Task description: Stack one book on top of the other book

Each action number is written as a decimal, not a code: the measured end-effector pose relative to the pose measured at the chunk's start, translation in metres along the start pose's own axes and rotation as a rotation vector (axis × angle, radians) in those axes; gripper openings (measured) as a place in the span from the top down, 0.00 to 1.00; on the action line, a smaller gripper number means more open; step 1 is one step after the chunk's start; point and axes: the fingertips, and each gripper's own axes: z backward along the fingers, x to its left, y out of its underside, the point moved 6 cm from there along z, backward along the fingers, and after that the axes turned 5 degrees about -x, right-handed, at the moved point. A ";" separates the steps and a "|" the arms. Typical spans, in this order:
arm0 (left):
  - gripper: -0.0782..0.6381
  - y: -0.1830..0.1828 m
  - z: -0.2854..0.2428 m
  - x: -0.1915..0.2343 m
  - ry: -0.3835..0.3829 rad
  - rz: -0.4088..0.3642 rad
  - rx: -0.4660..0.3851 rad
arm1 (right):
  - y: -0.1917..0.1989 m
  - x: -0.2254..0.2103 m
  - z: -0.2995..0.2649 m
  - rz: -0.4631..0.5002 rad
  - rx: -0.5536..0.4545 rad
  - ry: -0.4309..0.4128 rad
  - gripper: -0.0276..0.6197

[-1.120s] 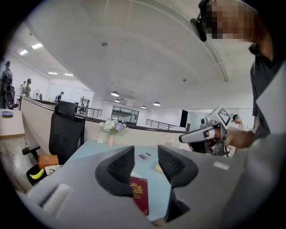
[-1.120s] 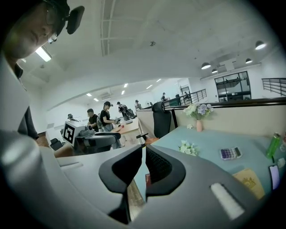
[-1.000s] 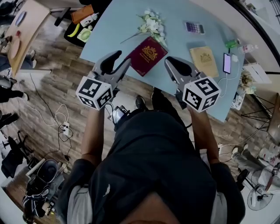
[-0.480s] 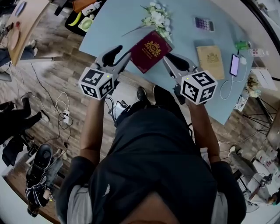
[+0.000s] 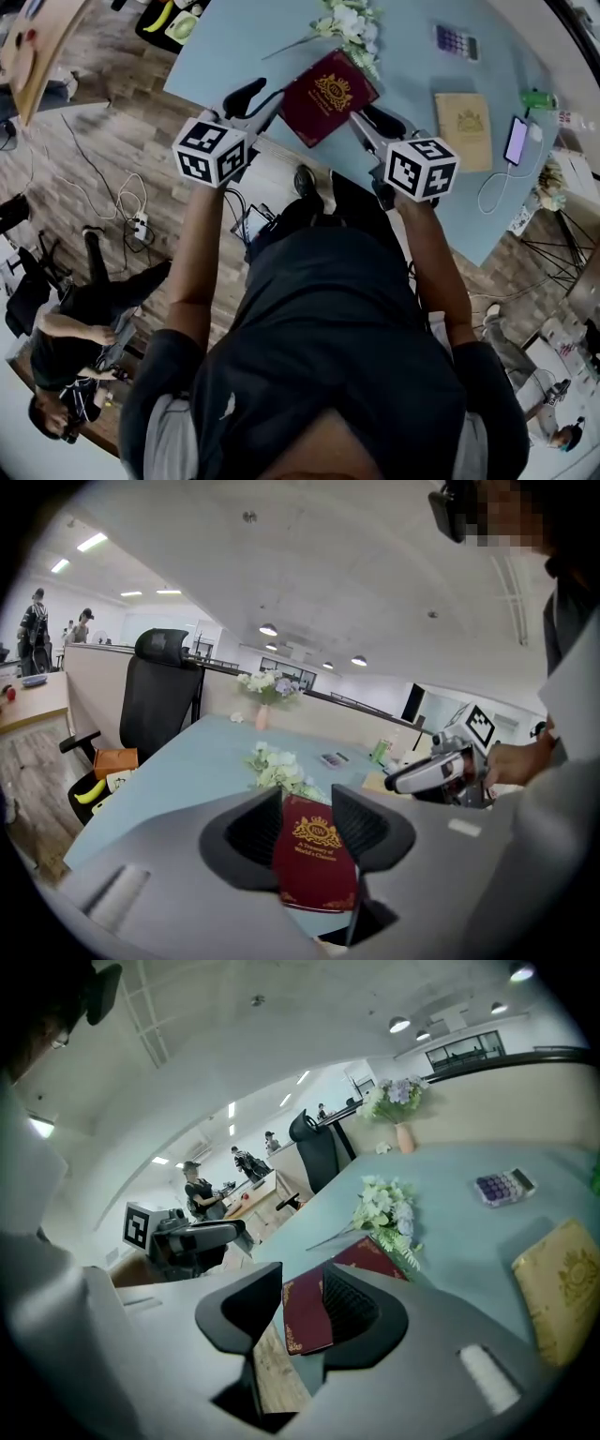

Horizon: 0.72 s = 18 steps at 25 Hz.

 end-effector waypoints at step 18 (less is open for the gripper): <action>0.58 0.079 -0.067 0.043 0.024 0.062 0.234 | 0.089 -0.074 -0.046 -0.353 0.118 0.111 0.68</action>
